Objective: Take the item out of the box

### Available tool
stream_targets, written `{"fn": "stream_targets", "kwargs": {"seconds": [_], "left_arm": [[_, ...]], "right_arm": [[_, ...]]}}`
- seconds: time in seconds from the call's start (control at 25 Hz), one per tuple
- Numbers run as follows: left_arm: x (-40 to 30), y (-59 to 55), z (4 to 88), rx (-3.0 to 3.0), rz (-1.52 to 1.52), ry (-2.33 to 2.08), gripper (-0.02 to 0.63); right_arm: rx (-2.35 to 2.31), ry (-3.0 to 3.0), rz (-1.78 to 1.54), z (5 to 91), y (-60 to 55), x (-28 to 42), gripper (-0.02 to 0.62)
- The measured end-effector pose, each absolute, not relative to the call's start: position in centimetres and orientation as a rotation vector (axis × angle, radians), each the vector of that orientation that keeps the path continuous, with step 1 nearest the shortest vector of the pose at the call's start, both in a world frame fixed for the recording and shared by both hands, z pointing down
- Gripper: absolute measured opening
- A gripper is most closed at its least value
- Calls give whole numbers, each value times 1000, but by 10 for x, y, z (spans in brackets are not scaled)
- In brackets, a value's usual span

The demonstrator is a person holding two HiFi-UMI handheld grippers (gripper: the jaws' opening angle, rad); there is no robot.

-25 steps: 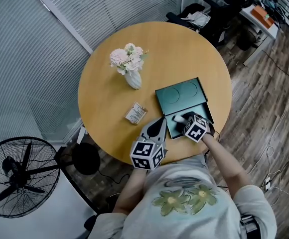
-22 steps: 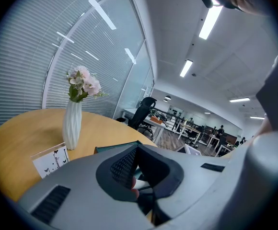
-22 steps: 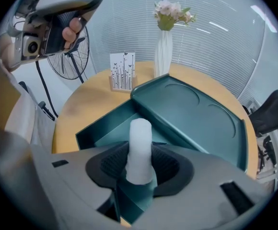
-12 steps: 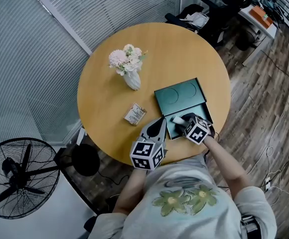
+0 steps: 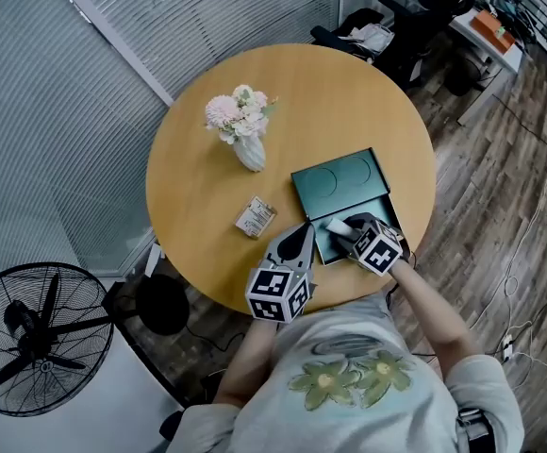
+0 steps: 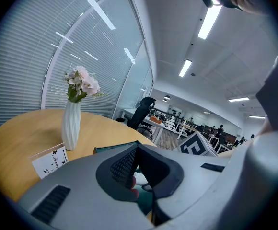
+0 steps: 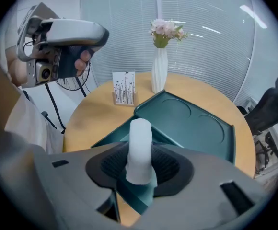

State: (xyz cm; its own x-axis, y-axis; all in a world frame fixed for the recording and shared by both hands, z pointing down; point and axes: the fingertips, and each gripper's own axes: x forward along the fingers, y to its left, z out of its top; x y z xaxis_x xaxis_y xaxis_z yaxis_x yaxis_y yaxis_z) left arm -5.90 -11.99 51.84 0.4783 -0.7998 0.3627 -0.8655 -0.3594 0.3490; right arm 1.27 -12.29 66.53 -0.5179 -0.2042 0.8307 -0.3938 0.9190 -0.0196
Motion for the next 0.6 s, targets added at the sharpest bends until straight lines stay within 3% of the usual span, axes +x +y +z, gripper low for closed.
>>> {"fn": "stream_targets", "kwargs": {"seconds": [0.6], "left_arm": [[-59, -118, 515, 2247, 176, -1376, 2]], "right_arm": [[502, -2244, 257, 616, -125, 3, 155]]}}
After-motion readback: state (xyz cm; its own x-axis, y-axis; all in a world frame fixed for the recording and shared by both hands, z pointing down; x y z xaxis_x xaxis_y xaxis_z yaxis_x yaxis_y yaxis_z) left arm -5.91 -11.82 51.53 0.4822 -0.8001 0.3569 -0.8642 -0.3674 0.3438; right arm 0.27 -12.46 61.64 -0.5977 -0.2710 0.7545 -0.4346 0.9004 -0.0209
